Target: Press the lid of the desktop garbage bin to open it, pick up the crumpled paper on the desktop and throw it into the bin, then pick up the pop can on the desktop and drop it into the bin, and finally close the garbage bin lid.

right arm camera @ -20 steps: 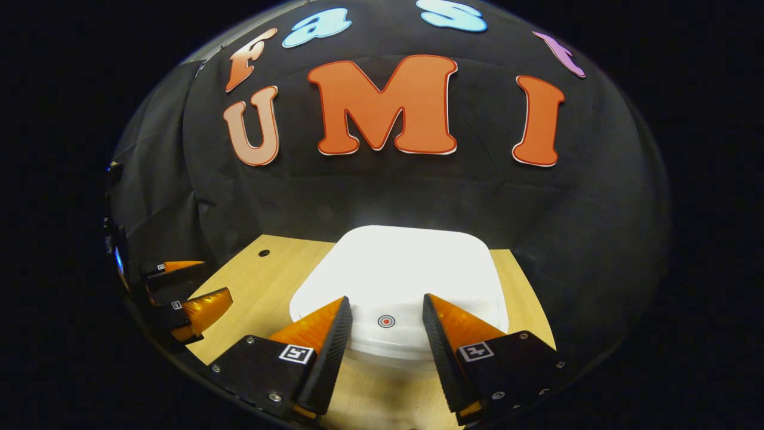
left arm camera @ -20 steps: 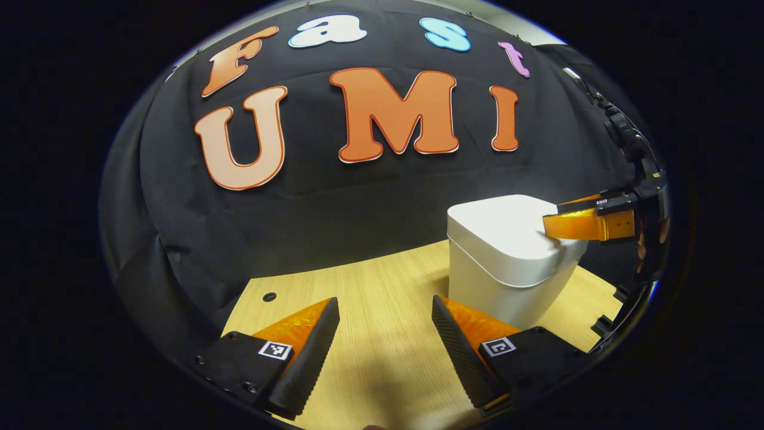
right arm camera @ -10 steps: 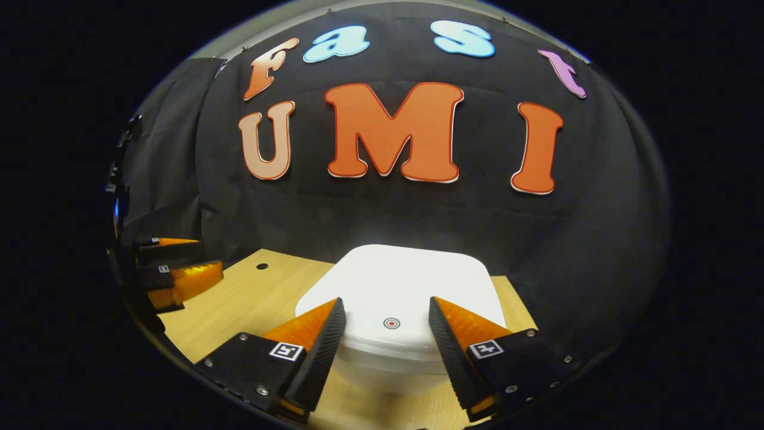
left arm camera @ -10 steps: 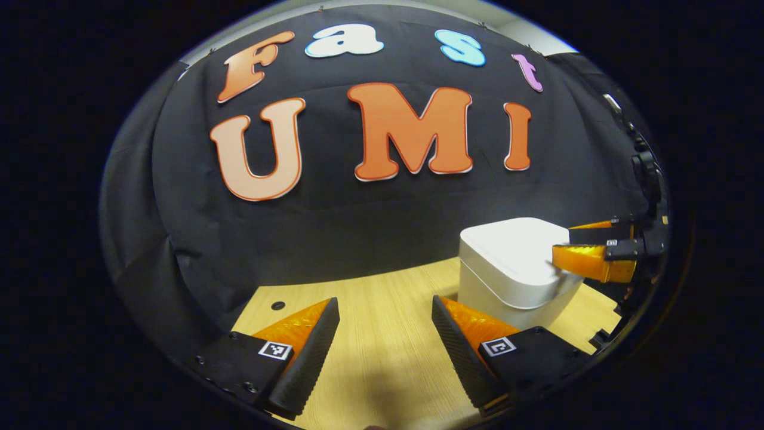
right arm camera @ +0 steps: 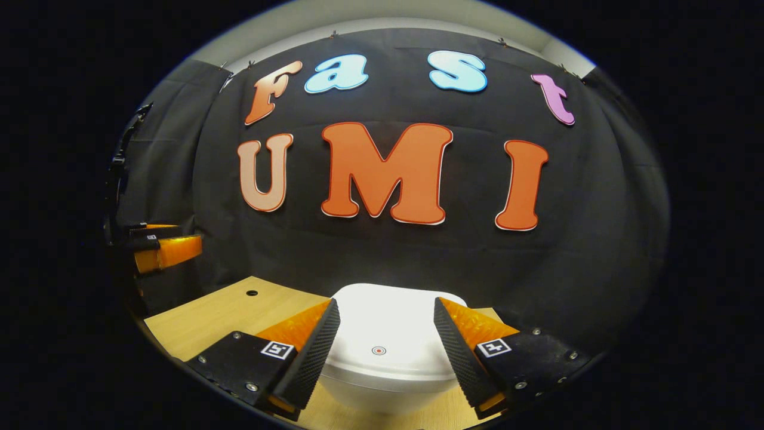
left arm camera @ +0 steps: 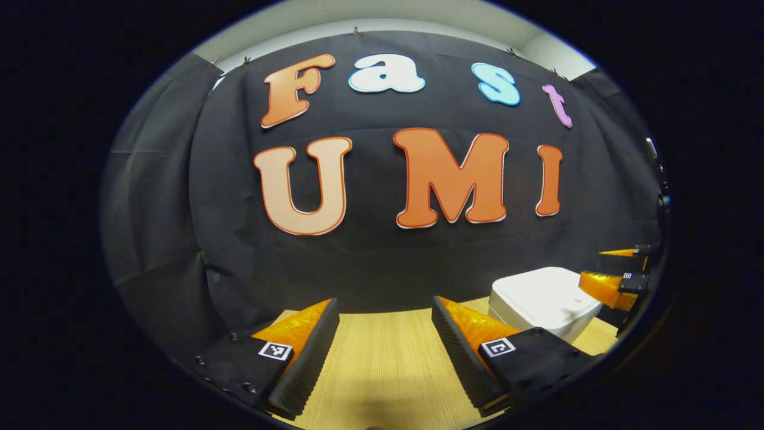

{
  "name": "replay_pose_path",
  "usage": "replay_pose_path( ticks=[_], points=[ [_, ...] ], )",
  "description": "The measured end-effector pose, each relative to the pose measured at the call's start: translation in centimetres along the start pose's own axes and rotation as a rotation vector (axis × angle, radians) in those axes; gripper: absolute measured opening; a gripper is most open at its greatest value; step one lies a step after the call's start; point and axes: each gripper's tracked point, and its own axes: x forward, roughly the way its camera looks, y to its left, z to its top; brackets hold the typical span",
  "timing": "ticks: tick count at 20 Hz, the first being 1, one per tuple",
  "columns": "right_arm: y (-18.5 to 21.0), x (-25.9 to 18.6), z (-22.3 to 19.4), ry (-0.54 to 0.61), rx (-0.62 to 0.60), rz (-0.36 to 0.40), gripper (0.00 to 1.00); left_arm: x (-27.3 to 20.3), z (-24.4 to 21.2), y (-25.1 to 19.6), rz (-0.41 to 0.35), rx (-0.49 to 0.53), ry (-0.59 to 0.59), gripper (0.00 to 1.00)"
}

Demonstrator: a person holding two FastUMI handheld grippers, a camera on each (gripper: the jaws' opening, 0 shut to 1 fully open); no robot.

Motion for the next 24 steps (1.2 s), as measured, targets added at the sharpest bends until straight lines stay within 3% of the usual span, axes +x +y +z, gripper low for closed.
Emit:
replay_pose_path(
  ticks=[3, 6, 7, 10, 11, 20, 24],
  points=[
    [-0.2, -0.2, 0.8, -0.03, -0.018, -0.012, 0.96, -0.6, 2.0, 0.3, 0.02, -0.005, -0.064, 0.99],
    [-0.1, -0.5, 1.8, -0.061, -0.012, -0.015, 0.96, -0.9, 3.2, 0.8, 0.05, -0.001, -0.112, 0.94],
    [-0.2, -0.6, 2.0, -0.068, -0.009, -0.014, 0.96, -1.2, 3.6, 0.9, 0.057, 0.001, -0.124, 1.0],
    [-0.5, -0.9, 2.1, -0.079, -0.021, -0.02, 0.96, -1.5, 4.4, 0.8, 0.072, -0.005, -0.155, 0.94],
    [-0.5, -1.0, 2.3, -0.083, -0.024, -0.019, 0.96, -1.6, 4.6, 0.8, 0.072, -0.014, -0.16, 1.0],
    [-0.2, -1.8, 2.7, -0.095, -0.059, 0.018, 0.96, -2.7, 4.1, 0.2, 0.095, -0.057, -0.132, 1.0],
    [0.0, -2.1, 2.7, -0.092, -0.063, 0.047, 0.96, -3.6, 3.8, -0.2, 0.11, -0.051, -0.118, 0.94]
  ],
)
